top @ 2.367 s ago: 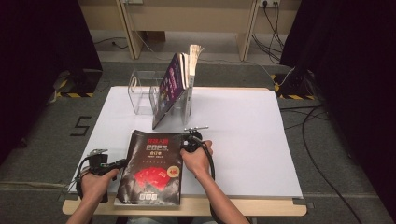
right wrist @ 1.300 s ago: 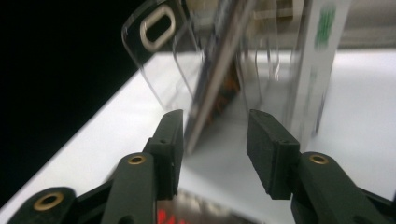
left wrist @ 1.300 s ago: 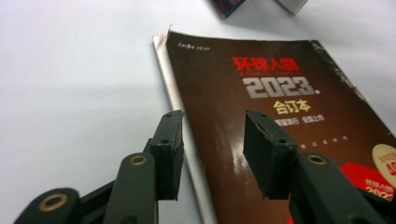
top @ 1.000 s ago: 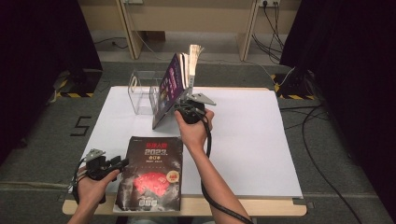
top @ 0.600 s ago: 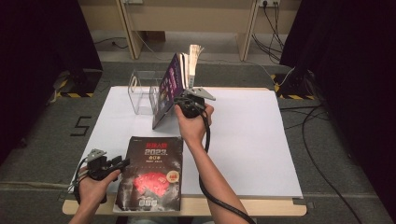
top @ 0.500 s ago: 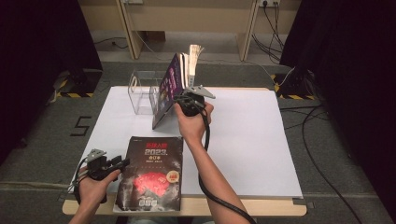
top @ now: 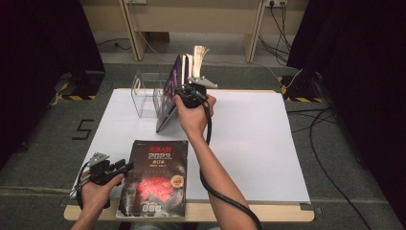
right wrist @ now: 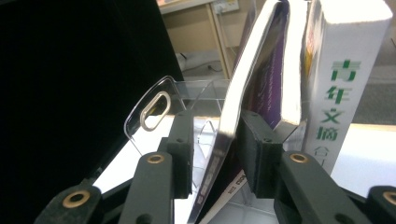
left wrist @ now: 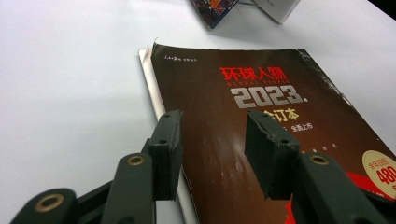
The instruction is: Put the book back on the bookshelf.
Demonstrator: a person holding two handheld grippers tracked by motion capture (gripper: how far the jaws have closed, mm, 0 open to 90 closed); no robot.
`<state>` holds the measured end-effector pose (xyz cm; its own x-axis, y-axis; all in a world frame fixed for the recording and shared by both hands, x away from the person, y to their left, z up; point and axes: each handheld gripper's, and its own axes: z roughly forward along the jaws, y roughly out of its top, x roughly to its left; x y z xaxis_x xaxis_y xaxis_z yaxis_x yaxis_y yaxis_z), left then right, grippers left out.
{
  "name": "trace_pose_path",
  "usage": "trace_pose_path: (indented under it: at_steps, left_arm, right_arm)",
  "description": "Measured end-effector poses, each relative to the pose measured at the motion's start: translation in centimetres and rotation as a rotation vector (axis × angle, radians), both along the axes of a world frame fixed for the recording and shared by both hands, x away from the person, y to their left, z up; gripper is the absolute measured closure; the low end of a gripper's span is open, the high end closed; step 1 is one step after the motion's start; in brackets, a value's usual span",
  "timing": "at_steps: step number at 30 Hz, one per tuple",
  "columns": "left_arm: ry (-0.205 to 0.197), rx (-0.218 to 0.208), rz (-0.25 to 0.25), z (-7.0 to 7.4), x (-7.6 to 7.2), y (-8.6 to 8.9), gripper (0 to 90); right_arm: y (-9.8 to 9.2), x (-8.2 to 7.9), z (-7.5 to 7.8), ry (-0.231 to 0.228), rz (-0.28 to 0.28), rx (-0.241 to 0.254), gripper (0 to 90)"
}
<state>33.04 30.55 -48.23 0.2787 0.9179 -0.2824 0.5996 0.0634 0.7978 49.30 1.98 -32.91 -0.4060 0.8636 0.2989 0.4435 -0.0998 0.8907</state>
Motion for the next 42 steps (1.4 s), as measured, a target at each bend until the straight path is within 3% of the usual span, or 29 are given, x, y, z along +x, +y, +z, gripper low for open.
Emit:
trace_pose_path:
  at_steps: [6,10,13,19,30,34,37,40,42]
  left_arm:
    - [0.001,0.000,-0.004,-0.1,0.0,-0.1,55.6]
    - [-0.002,0.001,-0.009,0.0,0.0,-0.2,55.5]
    - [-0.001,0.003,-0.012,-0.1,0.0,-0.2,55.5]
    - [0.001,0.002,-0.013,-0.2,0.1,-0.1,55.3]
    - [-0.004,0.007,-0.021,-0.2,0.1,-0.2,55.3]
    - [-0.006,0.009,-0.026,-0.2,0.1,-0.2,55.2]
    - [-0.006,0.010,-0.029,-0.3,0.1,-0.2,55.3]
    - [-0.007,0.011,-0.031,-0.3,0.1,-0.3,55.3]
    - [-0.013,0.014,-0.033,-0.2,0.0,-0.3,55.3]
  right_arm:
    - [0.2,0.5,0.8,0.061,-0.026,0.004,68.3]
    - [0.4,0.7,1.1,0.093,-0.051,-0.040,75.0]
    - [0.7,1.0,0.9,0.149,-0.043,-0.059,77.1]
    - [1.3,1.0,1.1,0.148,-0.047,-0.101,80.7]
    - [2.1,1.7,1.1,0.200,-0.042,-0.074,76.0]
    - [2.3,2.1,0.8,0.206,-0.058,-0.071,81.7]
    - [2.3,2.2,0.8,0.217,-0.050,-0.033,84.1]
    - [2.3,2.1,0.7,0.207,-0.048,-0.017,84.2]
    - [2.4,1.8,0.4,0.173,-0.047,0.008,84.3]
